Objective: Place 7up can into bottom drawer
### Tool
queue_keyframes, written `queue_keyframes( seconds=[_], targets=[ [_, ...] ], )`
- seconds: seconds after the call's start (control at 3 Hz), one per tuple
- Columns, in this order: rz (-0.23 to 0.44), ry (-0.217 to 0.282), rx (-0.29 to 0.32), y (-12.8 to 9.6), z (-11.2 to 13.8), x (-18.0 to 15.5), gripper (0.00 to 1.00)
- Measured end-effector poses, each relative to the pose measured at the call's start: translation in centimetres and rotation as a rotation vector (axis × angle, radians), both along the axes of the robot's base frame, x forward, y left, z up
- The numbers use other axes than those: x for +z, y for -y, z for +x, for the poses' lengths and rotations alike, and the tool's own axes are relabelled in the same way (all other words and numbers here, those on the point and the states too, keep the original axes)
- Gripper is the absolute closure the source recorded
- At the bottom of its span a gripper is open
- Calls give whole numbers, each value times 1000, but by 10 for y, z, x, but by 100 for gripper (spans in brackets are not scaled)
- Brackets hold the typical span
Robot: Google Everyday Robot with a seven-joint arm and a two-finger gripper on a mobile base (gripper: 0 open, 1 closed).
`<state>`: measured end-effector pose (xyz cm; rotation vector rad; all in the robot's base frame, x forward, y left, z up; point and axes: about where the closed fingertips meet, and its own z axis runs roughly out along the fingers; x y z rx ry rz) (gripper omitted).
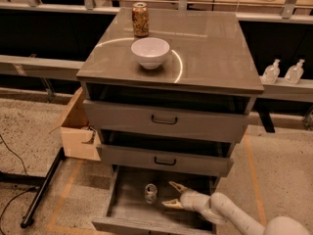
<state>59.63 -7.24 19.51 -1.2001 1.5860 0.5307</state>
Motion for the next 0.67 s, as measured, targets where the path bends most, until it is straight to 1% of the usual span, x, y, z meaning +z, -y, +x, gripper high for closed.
queue_keyframes(
  seconds=[0.33, 0.67],
  targets=[
    [-66, -7, 14, 29, -10, 22, 62],
    [-90, -5, 28, 37, -9, 34, 69]
  ],
)
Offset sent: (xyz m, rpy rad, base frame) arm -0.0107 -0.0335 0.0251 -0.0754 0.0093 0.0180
